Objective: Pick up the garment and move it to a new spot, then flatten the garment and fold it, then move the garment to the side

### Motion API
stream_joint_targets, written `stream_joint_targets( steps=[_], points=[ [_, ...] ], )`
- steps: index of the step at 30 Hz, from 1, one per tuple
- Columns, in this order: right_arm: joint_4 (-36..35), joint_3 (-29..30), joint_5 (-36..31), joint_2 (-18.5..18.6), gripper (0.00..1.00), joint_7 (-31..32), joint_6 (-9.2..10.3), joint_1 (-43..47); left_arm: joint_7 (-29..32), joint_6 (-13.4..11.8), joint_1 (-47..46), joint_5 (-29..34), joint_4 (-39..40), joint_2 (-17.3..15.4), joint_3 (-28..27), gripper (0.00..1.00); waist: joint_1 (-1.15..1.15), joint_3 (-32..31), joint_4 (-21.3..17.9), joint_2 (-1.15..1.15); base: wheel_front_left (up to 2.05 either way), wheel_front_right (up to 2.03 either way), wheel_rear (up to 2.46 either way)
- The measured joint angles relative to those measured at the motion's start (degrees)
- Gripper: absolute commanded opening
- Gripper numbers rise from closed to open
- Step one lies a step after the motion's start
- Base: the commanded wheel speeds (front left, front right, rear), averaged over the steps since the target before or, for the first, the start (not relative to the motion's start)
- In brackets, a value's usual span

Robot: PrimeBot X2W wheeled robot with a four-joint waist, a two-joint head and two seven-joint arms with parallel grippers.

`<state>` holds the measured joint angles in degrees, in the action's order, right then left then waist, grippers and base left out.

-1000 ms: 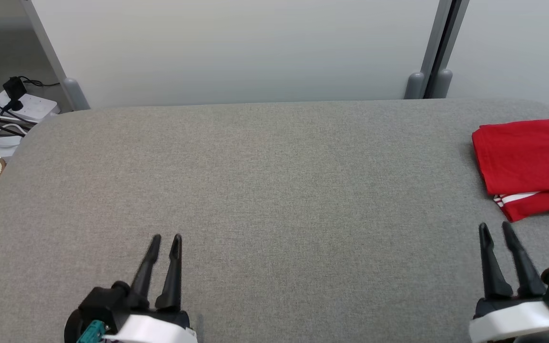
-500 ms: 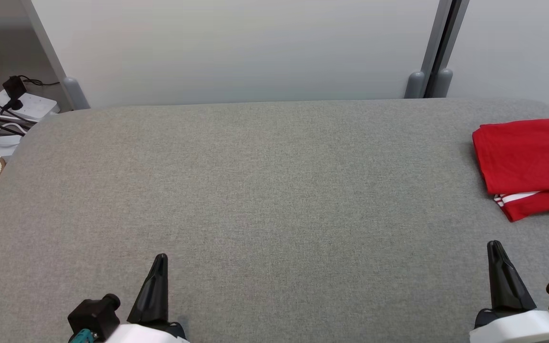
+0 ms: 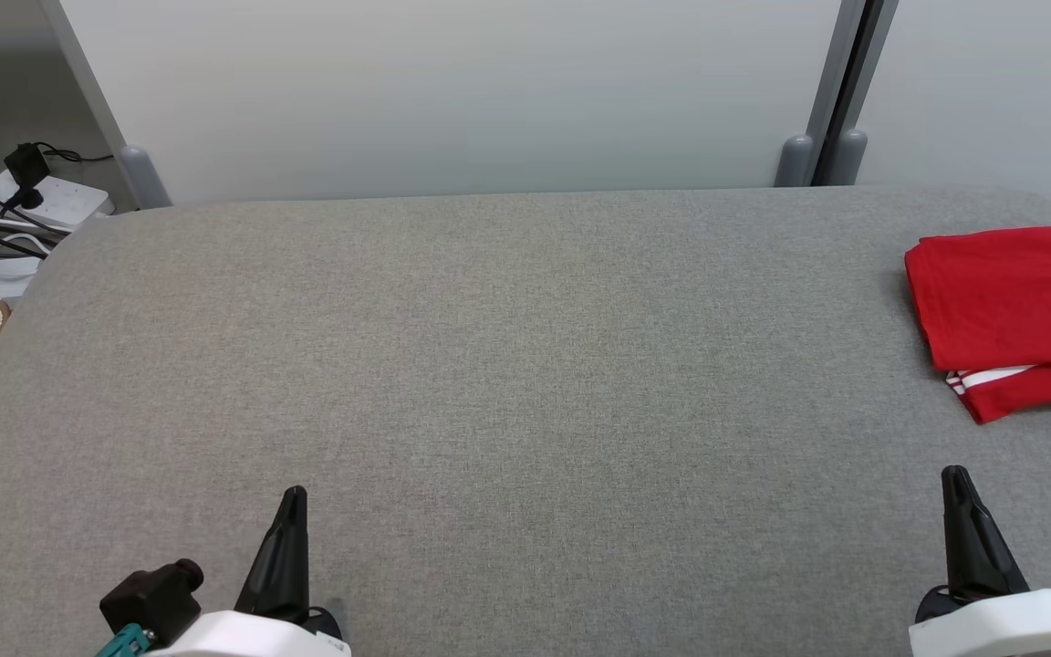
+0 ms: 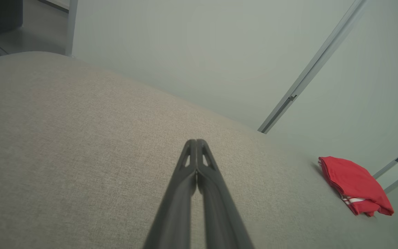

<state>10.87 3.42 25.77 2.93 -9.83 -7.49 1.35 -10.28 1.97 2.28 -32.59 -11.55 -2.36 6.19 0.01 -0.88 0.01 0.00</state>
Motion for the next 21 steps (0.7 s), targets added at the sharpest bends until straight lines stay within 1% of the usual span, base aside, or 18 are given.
stream_joint_targets(
  steps=[18, 21],
  points=[
    [0.9, 0.8, 11.3, -0.2, 0.00, 2.8, 0.00, -0.8, 2.8, 0.6, -0.5, -10.3, -0.6, 0.0, -1.8, 0.00, 0.00, 0.2, 0.0, 0.00, 0.00, 0.00, 0.00],
    [1.0, 1.0, 13.4, -0.3, 0.00, 3.1, 0.00, -0.9, 3.2, 1.0, -0.6, -12.2, -0.7, 0.0, -2.1, 0.00, 0.00, 0.2, 0.0, 0.00, 0.00, 0.00, 0.00]
  ],
)
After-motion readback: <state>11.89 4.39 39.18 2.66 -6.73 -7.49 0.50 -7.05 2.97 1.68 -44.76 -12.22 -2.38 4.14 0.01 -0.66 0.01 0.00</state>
